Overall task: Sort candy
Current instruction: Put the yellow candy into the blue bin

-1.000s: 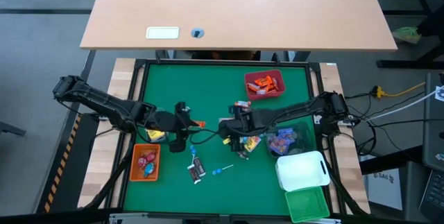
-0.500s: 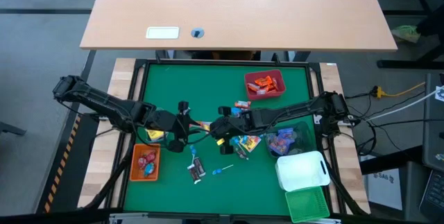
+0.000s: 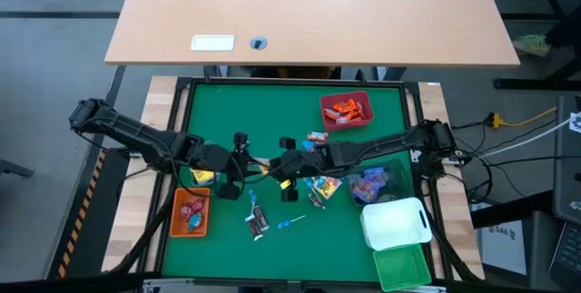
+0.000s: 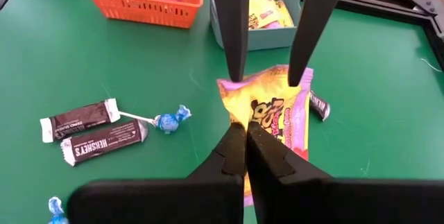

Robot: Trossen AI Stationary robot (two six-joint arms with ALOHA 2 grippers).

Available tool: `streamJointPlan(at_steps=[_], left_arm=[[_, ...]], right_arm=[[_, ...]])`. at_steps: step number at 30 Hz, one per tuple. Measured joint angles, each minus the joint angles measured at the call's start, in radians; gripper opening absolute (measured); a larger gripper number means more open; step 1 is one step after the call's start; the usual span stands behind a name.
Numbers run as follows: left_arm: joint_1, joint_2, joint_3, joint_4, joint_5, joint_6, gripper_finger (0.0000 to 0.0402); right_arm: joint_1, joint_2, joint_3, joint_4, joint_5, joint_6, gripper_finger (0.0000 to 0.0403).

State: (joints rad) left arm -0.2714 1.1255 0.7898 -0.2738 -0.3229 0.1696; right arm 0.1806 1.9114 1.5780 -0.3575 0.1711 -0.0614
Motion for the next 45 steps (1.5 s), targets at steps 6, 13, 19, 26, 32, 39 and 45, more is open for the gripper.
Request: streamJointPlan(at_steps=[6, 13, 19, 26, 32, 39, 45], left_arm=[[0.0, 0.0, 0.0, -0.041, 0.004, 0.001, 0.0099], [0.001, 0.0, 0.0, -0.078, -0.012, 0.045, 0.0098], [0.001, 0.0, 0.0, -0.072, -0.014, 0.076, 0.0098], [0.0, 0.0, 0.0, -0.071, -0.03, 0.072, 0.0056], [0.0, 0.0, 0.0, -0.072, -0.032, 0.05, 0.0006], [0.0, 0.0, 0.0, -0.074, -0.029, 0.042, 0.0002], [0.0, -0.023, 0.027, -0.154, -0.028, -0.005, 0.0]], right_arm=[[0.0, 0.0, 0.0, 0.001, 0.0, 0.0, 0.0002], [0.0, 0.0, 0.0, 0.025, 0.0, 0.0, 0.0003], [0.002, 0.0, 0.0, 0.059, -0.001, 0.0, 0.0003], [0.002, 0.0, 0.0, 0.074, 0.0, 0.0, 0.0003], [0.002, 0.0, 0.0, 0.07, 0.0, 0.001, 0.0003], [0.002, 0.0, 0.0, 0.069, -0.027, 0.0, 0.0008], [0.002, 0.0, 0.0, 0.056, -0.059, 0.001, 0.0082]])
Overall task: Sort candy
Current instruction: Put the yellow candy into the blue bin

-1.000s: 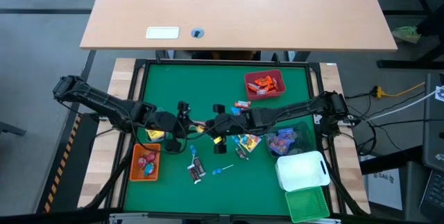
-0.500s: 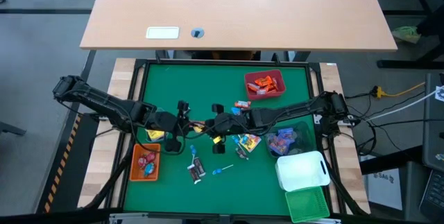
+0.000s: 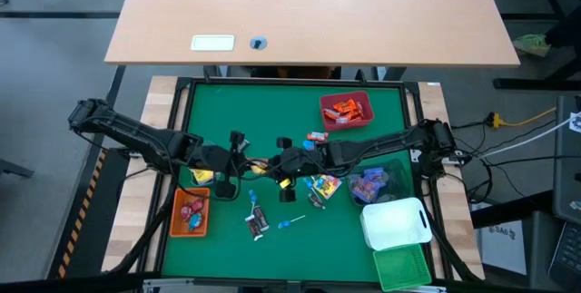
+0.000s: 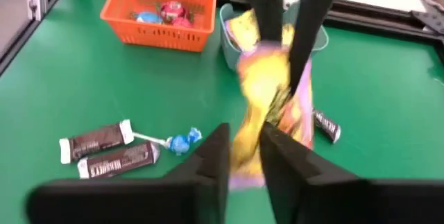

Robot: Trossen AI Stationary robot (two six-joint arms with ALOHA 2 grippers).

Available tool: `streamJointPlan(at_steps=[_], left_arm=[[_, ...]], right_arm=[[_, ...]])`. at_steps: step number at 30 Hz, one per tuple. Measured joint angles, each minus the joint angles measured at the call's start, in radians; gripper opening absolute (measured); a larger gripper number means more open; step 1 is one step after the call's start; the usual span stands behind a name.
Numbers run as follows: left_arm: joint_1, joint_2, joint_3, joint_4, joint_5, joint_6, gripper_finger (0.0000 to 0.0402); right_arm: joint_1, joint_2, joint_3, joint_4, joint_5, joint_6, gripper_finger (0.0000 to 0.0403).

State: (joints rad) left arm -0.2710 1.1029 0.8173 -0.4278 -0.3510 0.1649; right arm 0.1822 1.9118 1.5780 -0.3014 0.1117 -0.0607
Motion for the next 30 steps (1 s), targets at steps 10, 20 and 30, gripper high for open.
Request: streamJointPlan(at_steps=[10, 20, 30], left_arm=[[0.0, -0.154, 0.072, -0.537, 0.0, -0.396, 0.0], [0.0, -0.229, 0.066, -1.033, 0.02, -0.894, 0.0], [0.0, -0.206, -0.065, -0.982, -0.006, -0.96, 0.0003]], right_arm=[[0.0, 0.0, 0.0, -0.226, -0.001, 0.003, 0.0177], [0.0, -0.001, 0.0, -0.371, 0.0, 0.003, 0.0177], [0.0, -0.001, 0.0, -0.414, 0.0, 0.003, 0.0177]])
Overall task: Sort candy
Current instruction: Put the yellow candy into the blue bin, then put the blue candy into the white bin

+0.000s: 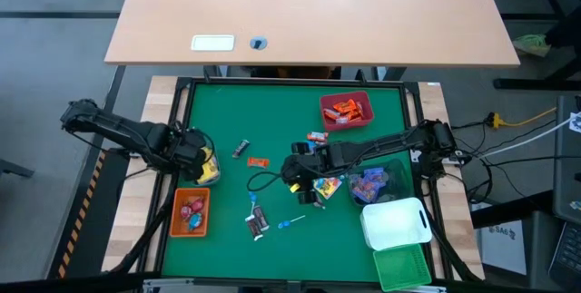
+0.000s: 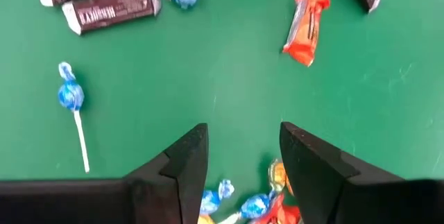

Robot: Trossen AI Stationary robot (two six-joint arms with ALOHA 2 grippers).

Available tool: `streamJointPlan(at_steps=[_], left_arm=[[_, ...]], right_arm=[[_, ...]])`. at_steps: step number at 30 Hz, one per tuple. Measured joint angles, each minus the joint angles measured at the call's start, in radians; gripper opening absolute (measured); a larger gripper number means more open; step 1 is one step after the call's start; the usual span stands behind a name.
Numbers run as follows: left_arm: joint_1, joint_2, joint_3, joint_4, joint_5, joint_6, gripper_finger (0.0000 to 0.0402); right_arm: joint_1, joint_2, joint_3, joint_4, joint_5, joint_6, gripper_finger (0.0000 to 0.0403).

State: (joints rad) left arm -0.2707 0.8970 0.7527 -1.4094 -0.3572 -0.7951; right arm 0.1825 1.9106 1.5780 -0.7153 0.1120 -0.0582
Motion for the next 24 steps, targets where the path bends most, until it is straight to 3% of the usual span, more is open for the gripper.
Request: streamJointPlan(at_steps=[8, 14, 24], left_arm=[[0.0, 0.0, -0.016, 0.078, -0.034, -0.043, 0.0065], [0.0, 0.0, -0.016, 0.078, -0.029, -0.044, 0.0109], [0.0, 0.0, -0.016, 0.148, 0.028, -0.036, 0.0118]], right_arm=[[0.001, 0.0, 0.0, -0.132, -0.004, 0.015, 0.0177], [0.001, 0.0, -0.002, -0.285, -0.105, 0.084, 0.0177], [0.001, 0.0, -0.002, -0.43, -0.015, -0.019, 0.0177]])
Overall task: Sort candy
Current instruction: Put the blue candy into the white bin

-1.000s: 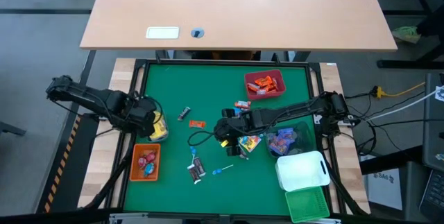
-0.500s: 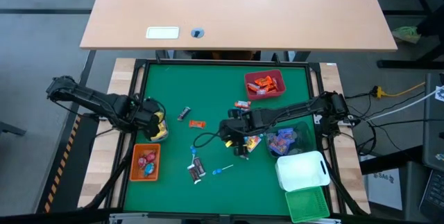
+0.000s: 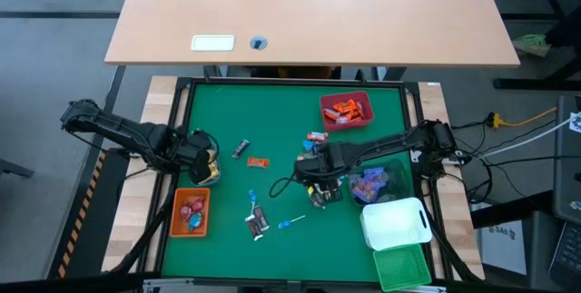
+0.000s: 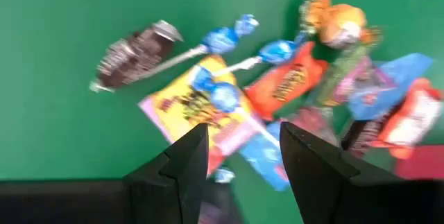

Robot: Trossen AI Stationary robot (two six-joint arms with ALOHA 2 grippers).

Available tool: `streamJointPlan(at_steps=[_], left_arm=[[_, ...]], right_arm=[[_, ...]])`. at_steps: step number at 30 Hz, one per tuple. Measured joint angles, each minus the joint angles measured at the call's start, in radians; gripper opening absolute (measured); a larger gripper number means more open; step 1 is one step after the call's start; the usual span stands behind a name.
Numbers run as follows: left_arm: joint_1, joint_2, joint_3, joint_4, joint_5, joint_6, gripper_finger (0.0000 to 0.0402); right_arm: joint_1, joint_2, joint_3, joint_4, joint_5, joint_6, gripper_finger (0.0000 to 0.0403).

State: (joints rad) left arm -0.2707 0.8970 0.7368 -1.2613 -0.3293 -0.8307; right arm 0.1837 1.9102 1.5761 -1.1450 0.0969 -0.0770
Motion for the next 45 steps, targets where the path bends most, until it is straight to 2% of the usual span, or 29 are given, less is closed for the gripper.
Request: streamJointPlan(at_steps=[7, 14, 21, 29, 36, 40, 45], left_arm=[[0.0, 0.0, 0.0, 0.0, 0.089, -0.005, 0.0118], [0.0, 0.0, 0.0, 0.067, 0.085, -0.005, 0.0118], [0.0, 0.0, 0.0, 0.134, 0.084, 0.02, 0.0118], [0.0, 0.0, 0.0, 0.158, 0.057, 0.029, 0.0118], [0.0, 0.0, 0.0, 0.158, 0.056, 0.029, 0.0118], [0.0, 0.0, 0.0, 0.158, 0.056, 0.028, 0.0118], [0.0, 0.0, 0.0, 0.182, 0.056, 0.028, 0.0118]], right_arm=[[-0.046, 0.0, 0.0, -0.006, 0.024, -0.059, 0.0177], [-0.097, 0.0, -0.024, -0.009, -0.007, -0.102, 0.0177], [-0.108, 0.0, -0.162, 0.043, -0.001, -0.242, 0.0177], [-0.106, 0.0, -0.261, 0.195, 0.028, -0.265, 0.0177], [-0.106, 0.0, -0.279, 0.209, 0.032, -0.268, 0.0176], [-0.106, 0.0, -0.279, 0.211, 0.031, -0.268, 0.015], [-0.106, 0.0, -0.279, 0.211, 0.024, -0.268, 0.0078]])
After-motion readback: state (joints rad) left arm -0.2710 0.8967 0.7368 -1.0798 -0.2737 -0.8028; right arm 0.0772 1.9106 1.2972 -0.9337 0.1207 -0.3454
